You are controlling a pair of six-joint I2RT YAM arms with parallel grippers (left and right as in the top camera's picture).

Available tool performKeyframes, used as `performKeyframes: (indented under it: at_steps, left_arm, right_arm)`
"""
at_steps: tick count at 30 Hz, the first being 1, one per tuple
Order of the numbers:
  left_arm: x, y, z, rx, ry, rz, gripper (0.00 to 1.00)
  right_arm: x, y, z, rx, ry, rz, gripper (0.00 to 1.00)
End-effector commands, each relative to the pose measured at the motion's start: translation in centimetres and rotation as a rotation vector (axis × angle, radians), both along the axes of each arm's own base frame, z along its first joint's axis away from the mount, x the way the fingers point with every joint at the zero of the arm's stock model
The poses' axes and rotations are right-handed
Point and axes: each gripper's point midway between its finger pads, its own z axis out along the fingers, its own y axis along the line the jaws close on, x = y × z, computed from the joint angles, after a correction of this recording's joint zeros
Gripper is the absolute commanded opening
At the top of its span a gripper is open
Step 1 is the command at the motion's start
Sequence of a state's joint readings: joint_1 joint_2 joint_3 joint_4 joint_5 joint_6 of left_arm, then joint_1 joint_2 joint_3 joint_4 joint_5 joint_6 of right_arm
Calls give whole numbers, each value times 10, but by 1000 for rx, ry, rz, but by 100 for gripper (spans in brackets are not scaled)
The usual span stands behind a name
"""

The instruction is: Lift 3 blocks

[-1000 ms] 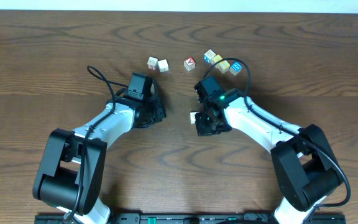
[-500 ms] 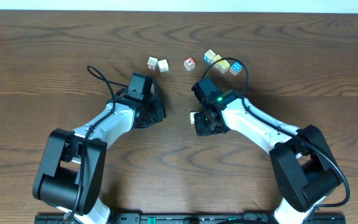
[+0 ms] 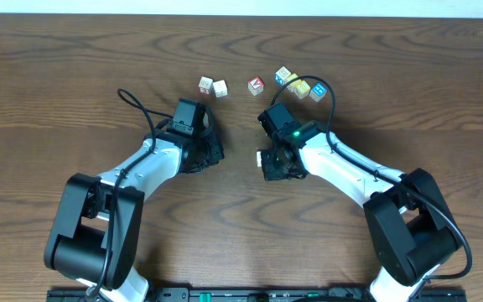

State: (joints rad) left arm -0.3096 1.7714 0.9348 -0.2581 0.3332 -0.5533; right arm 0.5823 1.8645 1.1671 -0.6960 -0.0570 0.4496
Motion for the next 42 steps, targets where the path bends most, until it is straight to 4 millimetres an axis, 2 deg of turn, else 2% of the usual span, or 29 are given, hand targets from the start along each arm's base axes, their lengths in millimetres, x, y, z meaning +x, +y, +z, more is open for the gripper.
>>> performKeyframes:
  at_steps: [1, 42]
  left_arm:
    - [0, 3, 1, 13, -5, 11, 7]
    - [0, 2, 1, 11, -4, 10, 7]
  right_arm:
    - [-2, -2, -3, -16, 1, -15, 1]
    - [5, 0, 0, -8, -34, -21, 1]
